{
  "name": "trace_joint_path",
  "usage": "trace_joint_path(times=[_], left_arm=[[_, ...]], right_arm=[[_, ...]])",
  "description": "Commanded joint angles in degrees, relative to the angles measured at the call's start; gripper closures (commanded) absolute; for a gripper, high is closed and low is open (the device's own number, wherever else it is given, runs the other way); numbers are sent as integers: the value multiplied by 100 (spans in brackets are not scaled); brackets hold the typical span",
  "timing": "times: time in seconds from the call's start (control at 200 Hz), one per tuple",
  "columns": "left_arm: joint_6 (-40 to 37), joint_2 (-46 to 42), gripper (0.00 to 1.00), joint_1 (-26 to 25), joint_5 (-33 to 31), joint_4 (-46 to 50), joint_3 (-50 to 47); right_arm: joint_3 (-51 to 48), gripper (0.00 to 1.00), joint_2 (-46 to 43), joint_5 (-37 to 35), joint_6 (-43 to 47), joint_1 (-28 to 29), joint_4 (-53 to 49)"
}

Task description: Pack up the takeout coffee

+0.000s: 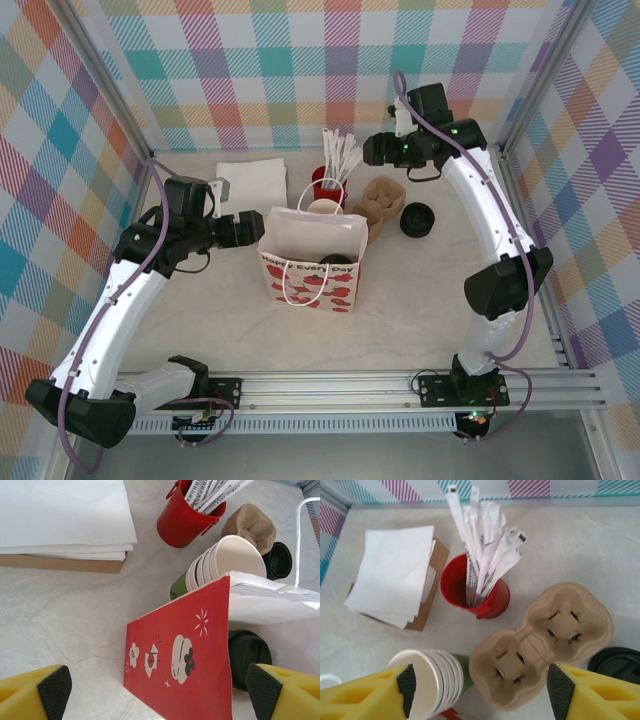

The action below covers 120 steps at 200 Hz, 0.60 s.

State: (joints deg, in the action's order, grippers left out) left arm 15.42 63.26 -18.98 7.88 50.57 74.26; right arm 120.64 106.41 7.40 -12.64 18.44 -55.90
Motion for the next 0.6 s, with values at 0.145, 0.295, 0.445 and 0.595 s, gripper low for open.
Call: trace_joint_path(times=[0.145,0.295,0.445,0.595], left_arm=[[-100,8,8,-10,-98,-119,116],[-109,54,8,-9,-82,-111,164],[-131,87,8,-9,-98,-75,175],[-139,98,8,-5,-85,-71,181]], right_arm=[[-76,38,686,785,-403,-289,955],[-76,43,1007,1079,-598,-392,1226],[-64,45,1266,1166,-649,-415,1380],[-49,50,1507,1310,-802,-488,1539]])
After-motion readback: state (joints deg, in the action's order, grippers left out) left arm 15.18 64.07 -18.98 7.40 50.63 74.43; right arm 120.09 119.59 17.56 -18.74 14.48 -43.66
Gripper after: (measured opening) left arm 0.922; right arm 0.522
